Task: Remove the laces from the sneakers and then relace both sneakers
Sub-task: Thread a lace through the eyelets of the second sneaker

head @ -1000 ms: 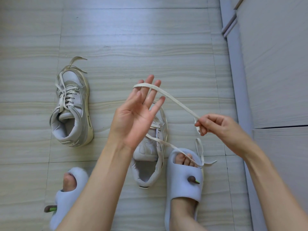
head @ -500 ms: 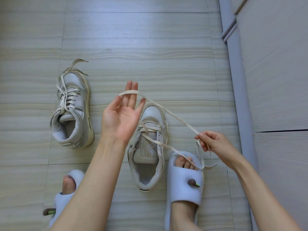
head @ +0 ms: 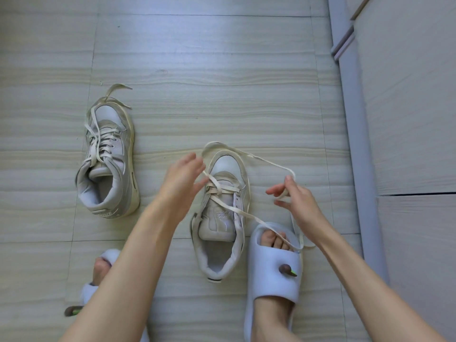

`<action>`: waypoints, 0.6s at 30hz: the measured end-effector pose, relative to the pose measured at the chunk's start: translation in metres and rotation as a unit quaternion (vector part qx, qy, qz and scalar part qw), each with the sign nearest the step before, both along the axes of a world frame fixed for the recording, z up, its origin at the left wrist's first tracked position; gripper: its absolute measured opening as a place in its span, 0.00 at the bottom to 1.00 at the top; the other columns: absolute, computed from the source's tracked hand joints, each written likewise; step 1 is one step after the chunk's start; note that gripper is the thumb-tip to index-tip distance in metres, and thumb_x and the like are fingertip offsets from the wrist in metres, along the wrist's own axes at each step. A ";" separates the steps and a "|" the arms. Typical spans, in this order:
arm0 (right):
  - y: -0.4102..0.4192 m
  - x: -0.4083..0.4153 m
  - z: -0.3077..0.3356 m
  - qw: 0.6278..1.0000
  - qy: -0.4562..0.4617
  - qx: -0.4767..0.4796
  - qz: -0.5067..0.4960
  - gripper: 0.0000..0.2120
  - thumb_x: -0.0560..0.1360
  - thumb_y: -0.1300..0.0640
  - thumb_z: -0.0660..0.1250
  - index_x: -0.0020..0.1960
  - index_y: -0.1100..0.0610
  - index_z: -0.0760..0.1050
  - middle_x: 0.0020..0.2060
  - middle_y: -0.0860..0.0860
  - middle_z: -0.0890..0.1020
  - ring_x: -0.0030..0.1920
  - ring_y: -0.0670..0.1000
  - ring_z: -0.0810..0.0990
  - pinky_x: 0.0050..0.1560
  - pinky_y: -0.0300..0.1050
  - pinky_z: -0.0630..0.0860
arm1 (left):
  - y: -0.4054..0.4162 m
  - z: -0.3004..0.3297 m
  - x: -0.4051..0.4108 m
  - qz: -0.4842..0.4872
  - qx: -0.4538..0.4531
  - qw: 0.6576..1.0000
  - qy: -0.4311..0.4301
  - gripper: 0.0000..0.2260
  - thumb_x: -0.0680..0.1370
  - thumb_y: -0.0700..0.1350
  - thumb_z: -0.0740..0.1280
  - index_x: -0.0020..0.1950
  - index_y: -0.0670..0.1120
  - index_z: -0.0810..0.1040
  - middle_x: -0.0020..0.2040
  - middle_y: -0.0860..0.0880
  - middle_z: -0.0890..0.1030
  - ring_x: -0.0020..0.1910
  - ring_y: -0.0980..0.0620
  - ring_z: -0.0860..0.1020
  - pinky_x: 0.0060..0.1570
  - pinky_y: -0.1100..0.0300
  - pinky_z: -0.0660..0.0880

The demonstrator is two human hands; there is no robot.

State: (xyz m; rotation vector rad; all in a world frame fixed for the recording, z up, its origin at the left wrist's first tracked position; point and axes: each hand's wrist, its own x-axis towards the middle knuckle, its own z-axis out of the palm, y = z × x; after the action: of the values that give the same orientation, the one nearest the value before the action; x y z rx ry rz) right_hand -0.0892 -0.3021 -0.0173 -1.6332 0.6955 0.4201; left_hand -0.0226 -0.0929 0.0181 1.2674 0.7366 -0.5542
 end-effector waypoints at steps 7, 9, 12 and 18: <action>0.022 0.008 -0.004 0.999 0.014 0.032 -0.001 0.24 0.81 0.48 0.54 0.35 0.58 0.78 0.24 0.51 0.73 0.24 0.45 0.70 0.26 0.36 0.66 | -0.014 -0.022 -0.049 -0.331 0.353 0.837 -0.254 0.06 0.76 0.45 0.67 0.51 0.51 0.81 0.42 0.57 0.74 0.49 0.53 0.65 0.53 0.60 0.65; 0.027 0.007 -0.005 0.996 0.024 0.089 -0.002 0.20 0.81 0.50 0.57 0.36 0.60 0.78 0.25 0.52 0.78 0.24 0.45 0.75 0.25 0.34 0.68 | -0.015 -0.028 -0.055 -0.354 0.397 0.804 -0.266 0.04 0.75 0.45 0.68 0.48 0.49 0.82 0.42 0.54 0.71 0.49 0.52 0.63 0.53 0.58 0.66; 0.032 0.007 -0.008 0.992 0.043 0.119 -0.004 0.14 0.78 0.53 0.64 0.37 0.59 0.78 0.26 0.51 0.81 0.26 0.45 0.77 0.27 0.33 0.70 | -0.013 -0.034 -0.056 -0.363 0.442 0.774 -0.271 0.04 0.74 0.45 0.70 0.47 0.48 0.83 0.44 0.53 0.69 0.49 0.50 0.63 0.52 0.54 0.67; 0.031 0.009 -0.006 0.993 0.052 0.104 0.017 0.04 0.73 0.59 0.71 0.39 0.57 0.80 0.30 0.49 0.82 0.30 0.44 0.80 0.31 0.33 0.71 | -0.017 -0.038 -0.055 -0.365 0.441 0.784 -0.240 0.07 0.74 0.48 0.69 0.50 0.52 0.83 0.44 0.53 0.68 0.49 0.50 0.63 0.54 0.55 0.66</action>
State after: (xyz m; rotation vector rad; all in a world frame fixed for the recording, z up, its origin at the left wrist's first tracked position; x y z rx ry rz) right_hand -0.0802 -0.2716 -0.0233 -1.4348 0.6787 0.5872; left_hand -0.0774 -0.1104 -0.0196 2.5081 -0.0227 -0.4547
